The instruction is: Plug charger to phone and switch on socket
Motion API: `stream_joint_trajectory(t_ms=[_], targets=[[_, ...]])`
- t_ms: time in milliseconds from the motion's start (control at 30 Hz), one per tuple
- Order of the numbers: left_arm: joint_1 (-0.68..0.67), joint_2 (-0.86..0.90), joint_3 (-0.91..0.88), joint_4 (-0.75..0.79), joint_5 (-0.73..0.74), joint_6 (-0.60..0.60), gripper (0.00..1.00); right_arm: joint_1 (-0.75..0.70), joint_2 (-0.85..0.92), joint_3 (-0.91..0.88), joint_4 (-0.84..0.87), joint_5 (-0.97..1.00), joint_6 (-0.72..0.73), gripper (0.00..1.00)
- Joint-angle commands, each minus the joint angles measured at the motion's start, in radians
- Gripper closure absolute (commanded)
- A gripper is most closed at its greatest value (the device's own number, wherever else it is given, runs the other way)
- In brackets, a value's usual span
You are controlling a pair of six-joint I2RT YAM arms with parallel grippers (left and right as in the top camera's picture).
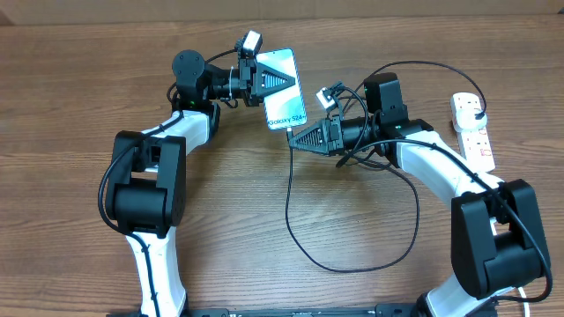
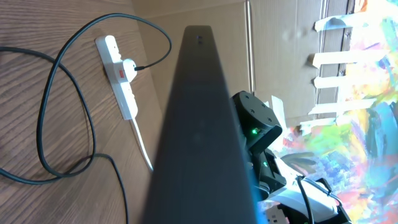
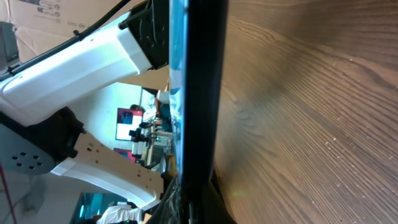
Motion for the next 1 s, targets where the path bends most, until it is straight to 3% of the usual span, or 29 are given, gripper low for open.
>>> stream_joint_trajectory(t_ms=[0,967], targets=[[-0.001,-0.012,0.006,0.011,0.0,0.008,0.95,-0.002,0.005,-0.005,0.006,-0.032,0.004,0.96],[-0.009,-0.012,0.006,0.011,-0.008,0.009,0.96,-0.002,0.005,-0.005,0.014,-0.014,0.027,0.96]])
